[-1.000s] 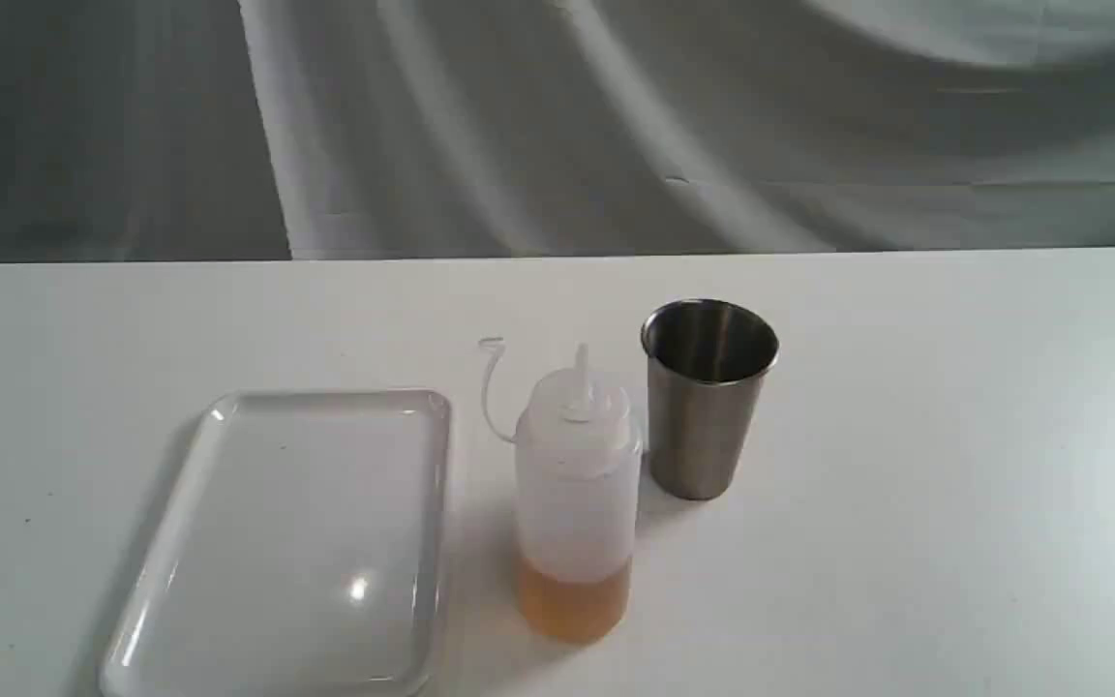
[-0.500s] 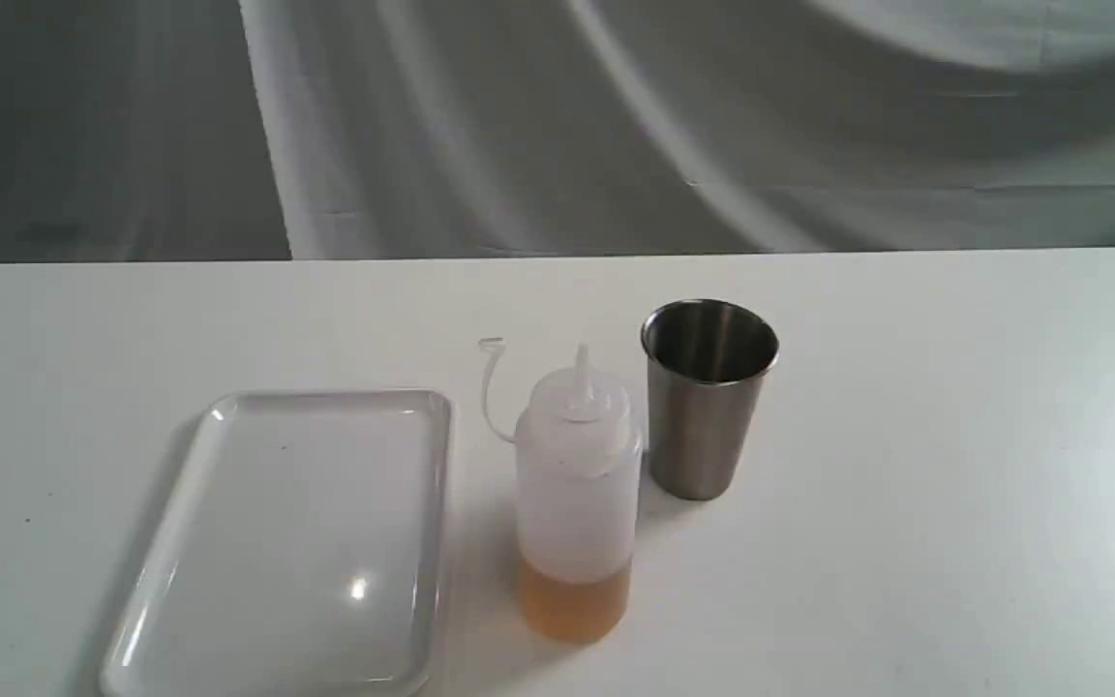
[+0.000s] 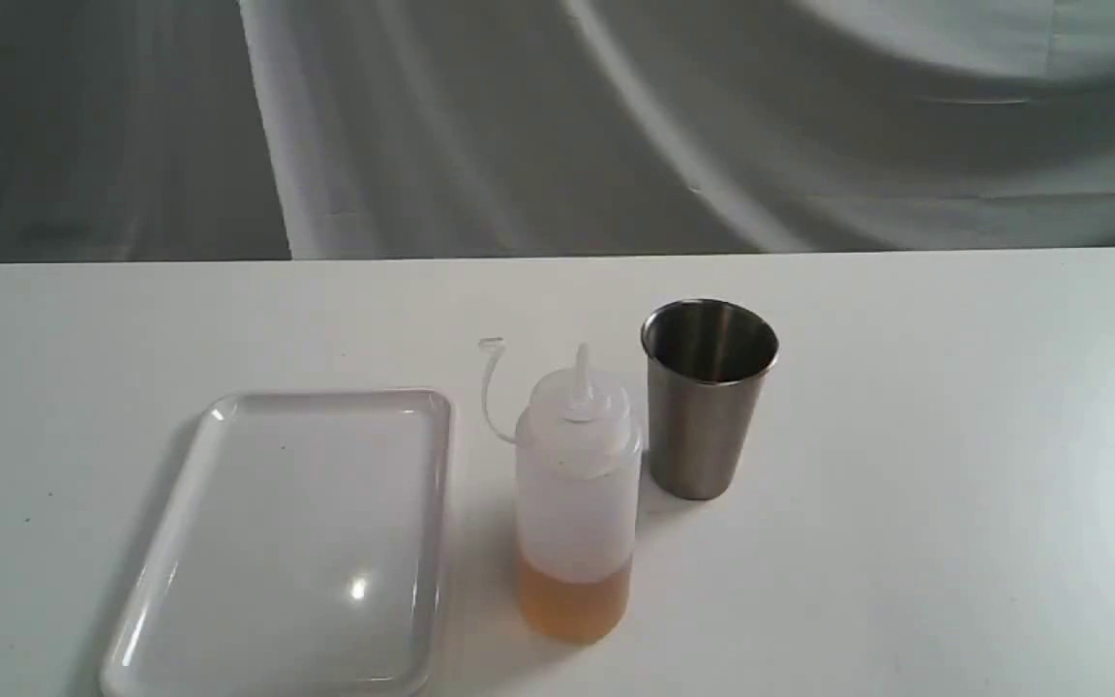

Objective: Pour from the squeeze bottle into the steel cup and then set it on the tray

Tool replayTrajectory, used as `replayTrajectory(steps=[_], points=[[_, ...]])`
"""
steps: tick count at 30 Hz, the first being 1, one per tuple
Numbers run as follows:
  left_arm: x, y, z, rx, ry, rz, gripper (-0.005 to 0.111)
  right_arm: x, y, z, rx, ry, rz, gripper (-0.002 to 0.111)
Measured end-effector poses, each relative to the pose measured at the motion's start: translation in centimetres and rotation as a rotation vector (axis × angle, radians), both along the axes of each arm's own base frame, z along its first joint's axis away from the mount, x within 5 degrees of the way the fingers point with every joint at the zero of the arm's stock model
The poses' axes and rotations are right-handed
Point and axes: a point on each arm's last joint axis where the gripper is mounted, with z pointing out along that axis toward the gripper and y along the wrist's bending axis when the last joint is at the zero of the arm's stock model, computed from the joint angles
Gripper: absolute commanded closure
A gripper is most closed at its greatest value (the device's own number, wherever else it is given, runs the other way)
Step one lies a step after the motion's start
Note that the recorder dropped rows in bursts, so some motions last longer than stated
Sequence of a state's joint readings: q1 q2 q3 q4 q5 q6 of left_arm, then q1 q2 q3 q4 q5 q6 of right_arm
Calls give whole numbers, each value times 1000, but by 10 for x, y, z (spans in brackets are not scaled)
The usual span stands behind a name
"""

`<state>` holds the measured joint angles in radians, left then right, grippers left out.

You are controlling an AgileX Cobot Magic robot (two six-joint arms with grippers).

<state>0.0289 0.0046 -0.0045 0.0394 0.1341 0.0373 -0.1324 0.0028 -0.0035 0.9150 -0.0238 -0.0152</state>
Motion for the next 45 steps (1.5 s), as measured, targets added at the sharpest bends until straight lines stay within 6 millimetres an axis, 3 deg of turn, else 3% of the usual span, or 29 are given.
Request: replayTrajectory(steps=[15, 24, 31, 35, 39, 42, 45], points=[[0, 0, 0, 0, 0, 0, 98, 1, 17, -1, 317, 39, 213, 108], [0, 0, 0, 0, 0, 0, 98, -21, 27, 74, -219, -151, 235, 108], [0, 0, 0, 0, 0, 0, 98, -32, 42, 108, -494, -199, 338, 108], [0, 0, 0, 0, 0, 0, 98, -27, 52, 125, -640, -176, 447, 108], [0, 0, 0, 0, 0, 0, 98, -12, 53, 143, -920, -132, 451, 108], [0, 0, 0, 0, 0, 0, 98, -2, 48, 149, -1064, -91, 408, 108], [0, 0, 0, 0, 0, 0, 98, 12, 45, 147, -1096, -33, 423, 108]])
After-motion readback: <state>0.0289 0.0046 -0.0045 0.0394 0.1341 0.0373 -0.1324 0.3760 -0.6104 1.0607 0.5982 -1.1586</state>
